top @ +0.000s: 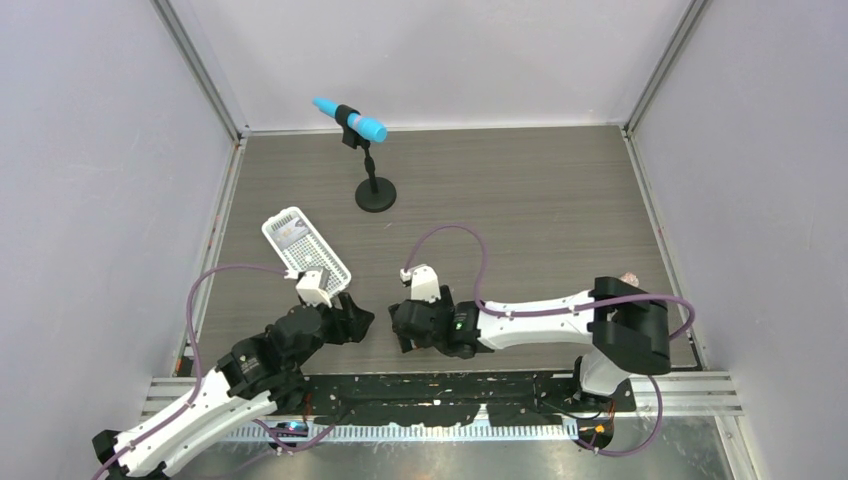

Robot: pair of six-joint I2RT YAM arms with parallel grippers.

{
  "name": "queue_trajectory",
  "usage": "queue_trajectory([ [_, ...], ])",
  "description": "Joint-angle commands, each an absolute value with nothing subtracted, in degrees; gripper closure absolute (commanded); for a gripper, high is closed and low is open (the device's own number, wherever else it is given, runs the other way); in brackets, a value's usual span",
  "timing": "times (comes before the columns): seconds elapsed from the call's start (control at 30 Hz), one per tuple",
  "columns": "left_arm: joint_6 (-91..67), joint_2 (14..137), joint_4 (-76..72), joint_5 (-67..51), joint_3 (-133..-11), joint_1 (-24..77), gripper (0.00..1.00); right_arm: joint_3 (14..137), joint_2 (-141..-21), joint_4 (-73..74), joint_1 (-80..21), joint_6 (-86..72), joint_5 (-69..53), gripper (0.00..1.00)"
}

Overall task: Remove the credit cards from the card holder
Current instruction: Open the card holder at the corner of the board.

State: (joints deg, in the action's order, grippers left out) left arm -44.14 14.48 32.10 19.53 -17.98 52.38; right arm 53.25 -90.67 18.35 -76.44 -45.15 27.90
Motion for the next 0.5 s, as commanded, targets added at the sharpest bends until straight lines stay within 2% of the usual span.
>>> queue_trajectory([
  [0.0,-44.91,14.51,33.23,20.01,-17.84,52.38,0.3,57.99,-93.92,21.8,-77.36,-46.78,32.61,0.15],
  [0.13,-45.19,15.06,32.6,19.45,-17.52,52.38,0.31,57.97,-95.5,22.15,-77.43,-47.32,32.93,0.17],
  [0.47,-45.49,18.6,28.62,16.2,-16.91,52.38,0.33,52.18,-90.73,16.07,-77.39,-48.72,33.08,0.46],
])
